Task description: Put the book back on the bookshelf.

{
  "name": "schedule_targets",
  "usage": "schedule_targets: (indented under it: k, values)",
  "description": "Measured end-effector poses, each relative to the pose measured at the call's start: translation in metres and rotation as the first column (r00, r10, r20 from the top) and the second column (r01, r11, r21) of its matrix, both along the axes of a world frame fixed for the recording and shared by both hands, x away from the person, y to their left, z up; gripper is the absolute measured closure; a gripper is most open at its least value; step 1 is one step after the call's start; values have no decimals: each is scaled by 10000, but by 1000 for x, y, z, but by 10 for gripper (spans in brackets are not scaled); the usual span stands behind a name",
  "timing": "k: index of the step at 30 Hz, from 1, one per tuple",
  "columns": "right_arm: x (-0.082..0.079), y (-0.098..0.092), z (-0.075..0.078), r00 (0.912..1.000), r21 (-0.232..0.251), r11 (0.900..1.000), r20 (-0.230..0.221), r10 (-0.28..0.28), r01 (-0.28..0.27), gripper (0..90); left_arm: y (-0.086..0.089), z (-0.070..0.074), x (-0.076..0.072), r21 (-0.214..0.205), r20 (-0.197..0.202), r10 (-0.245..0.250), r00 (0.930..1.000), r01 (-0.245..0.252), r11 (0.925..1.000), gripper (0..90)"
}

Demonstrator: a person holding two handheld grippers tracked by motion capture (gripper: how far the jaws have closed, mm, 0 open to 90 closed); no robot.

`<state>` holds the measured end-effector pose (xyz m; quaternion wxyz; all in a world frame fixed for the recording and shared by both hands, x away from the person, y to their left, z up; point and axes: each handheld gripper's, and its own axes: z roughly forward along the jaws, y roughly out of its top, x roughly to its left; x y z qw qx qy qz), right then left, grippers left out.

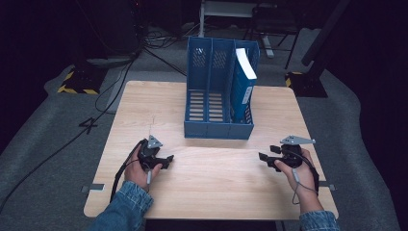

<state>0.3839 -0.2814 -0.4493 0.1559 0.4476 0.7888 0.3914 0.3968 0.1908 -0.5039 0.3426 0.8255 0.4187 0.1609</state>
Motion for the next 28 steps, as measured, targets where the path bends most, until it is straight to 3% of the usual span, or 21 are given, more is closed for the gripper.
schedule_targets:
  k: [8, 13, 16, 18, 19, 28]
  values:
    - [-4, -3, -31, 9999, -31, 10000, 117, -27, 28, 351, 0, 0, 0, -3, -1, 3, 10000, -3, 10000, 223]
    - [-5, -2, -50, 9999, -722, 9974, -152, 19, -30, 306, 0, 0, 0, -2, -2, 4, 10000, -4, 10000, 223]
    - [-7, -1, -52, 9999, -759, 9971, 101, 3, 5, 257, 0, 0, 0, -7, 1, 18, 10000, -18, 10000, 223]
    - [-8, 2, -56, 9993, -1170, 9931, 366, 41, 2, 136, 0, 0, 0, -4, 0, 1, 10000, -1, 10000, 223]
    - [-8, 3, -56, 9996, -1187, 9929, 267, 45, -13, 118, 0, 0, 0, -2, -1, 2, 10000, -2, 10000, 223]
    - [-7, 3, -56, 9996, -1153, 9933, 226, 144, -117, 103, 0, 0, 0, 8, -1, 2, 10000, -2, 10000, 223]
